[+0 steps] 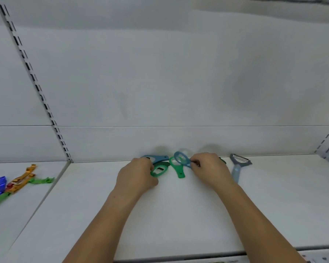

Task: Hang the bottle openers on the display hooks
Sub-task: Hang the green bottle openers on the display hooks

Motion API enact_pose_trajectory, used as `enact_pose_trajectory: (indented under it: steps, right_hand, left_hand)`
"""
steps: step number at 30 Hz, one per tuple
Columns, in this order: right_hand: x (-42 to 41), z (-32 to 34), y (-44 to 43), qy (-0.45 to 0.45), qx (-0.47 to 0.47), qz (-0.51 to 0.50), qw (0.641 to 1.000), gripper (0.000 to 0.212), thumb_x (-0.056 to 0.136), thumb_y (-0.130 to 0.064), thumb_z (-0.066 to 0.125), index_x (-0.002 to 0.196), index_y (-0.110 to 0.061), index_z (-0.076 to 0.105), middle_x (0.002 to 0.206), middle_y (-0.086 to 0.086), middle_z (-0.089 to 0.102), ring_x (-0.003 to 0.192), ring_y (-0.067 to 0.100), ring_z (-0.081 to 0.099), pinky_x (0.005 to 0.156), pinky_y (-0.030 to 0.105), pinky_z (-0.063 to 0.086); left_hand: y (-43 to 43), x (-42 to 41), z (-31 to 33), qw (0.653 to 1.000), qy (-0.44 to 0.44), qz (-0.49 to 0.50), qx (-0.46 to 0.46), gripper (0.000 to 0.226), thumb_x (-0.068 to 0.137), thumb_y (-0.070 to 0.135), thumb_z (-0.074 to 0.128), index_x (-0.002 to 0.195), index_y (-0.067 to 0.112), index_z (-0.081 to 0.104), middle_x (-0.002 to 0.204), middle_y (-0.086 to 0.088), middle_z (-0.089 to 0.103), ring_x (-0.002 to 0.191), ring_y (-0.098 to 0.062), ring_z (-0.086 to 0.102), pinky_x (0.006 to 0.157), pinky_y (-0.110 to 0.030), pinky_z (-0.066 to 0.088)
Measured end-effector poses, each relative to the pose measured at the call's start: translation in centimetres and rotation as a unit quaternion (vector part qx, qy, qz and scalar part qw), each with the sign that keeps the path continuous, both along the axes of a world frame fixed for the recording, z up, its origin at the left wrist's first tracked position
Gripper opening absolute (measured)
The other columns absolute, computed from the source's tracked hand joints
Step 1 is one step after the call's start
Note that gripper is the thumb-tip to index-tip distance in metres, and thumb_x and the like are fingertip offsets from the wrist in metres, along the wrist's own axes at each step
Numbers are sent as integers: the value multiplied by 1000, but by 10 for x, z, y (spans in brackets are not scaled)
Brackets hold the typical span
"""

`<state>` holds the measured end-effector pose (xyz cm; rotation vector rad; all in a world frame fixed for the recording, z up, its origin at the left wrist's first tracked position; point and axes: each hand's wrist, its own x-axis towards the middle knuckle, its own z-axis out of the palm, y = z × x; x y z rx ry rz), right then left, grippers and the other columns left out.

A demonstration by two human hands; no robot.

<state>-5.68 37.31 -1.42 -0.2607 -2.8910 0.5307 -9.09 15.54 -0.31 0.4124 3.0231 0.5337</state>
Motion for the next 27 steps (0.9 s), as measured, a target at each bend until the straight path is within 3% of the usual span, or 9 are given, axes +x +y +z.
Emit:
enact_pose_trajectory:
  steps: [3, 5, 8, 11, 14, 20, 27]
  right_hand:
    - [14, 5, -1, 53, -173, -22, 983, 16, 88, -15, 64, 77, -16, 76, 68, 1, 69, 65, 21, 58, 56, 29, 44]
    - [28, 13, -7, 73, -365, -19, 928, 17, 84, -6, 70, 77, -18, 77, 70, 2, 75, 65, 19, 65, 65, 33, 57]
    - [49, 19, -22, 36, -515, 29, 856, 16, 83, 3, 71, 89, -10, 77, 80, 9, 78, 73, 24, 73, 71, 34, 63]
    - [62, 19, -43, 0, -571, 68, 818, 15, 84, 6, 71, 95, -4, 75, 86, 14, 78, 79, 26, 75, 73, 36, 64]
    - [69, 17, -73, -28, -604, 111, 789, 14, 86, 5, 69, 97, -4, 74, 89, 16, 77, 82, 29, 75, 73, 37, 63]
    - [80, 7, -170, -119, -630, 213, 737, 16, 92, 3, 61, 106, -1, 69, 93, 16, 77, 88, 32, 75, 74, 35, 63]
    - [99, -15, -321, -207, -586, 318, 716, 21, 85, 7, 68, 106, 1, 71, 92, 22, 76, 85, 31, 74, 76, 36, 63]
  left_hand:
    - [-11, 6, 2, 999, -14, 31, 18, 18, 71, 22, 66, 85, 16, 74, 81, -4, 71, 68, -23, 63, 60, -29, 51]
    - [-22, 13, 2, 994, -35, 53, 87, 15, 70, 19, 65, 81, 13, 74, 71, -7, 68, 57, -23, 52, 53, -28, 43]
    - [-40, 39, 9, 957, -75, 89, 265, 10, 74, 10, 71, 78, 15, 78, 70, -5, 74, 58, -19, 65, 57, -29, 55]
    - [-59, 79, 16, 877, -85, 135, 453, 21, 78, -7, 70, 84, 12, 78, 76, -11, 77, 72, -26, 73, 64, -31, 62]
    - [-86, 118, 14, 822, -52, 181, 537, 26, 82, -12, 67, 91, 11, 74, 83, -14, 77, 79, -30, 74, 66, -30, 62]
    - [-165, 182, 2, 733, 19, 291, 614, 22, 90, -3, 66, 100, 16, 70, 88, -9, 78, 80, -24, 74, 73, -33, 63]
    - [-290, 257, -26, 690, 111, 374, 609, 24, 91, -2, 65, 108, 13, 72, 93, -4, 79, 83, -15, 74, 72, -27, 61]
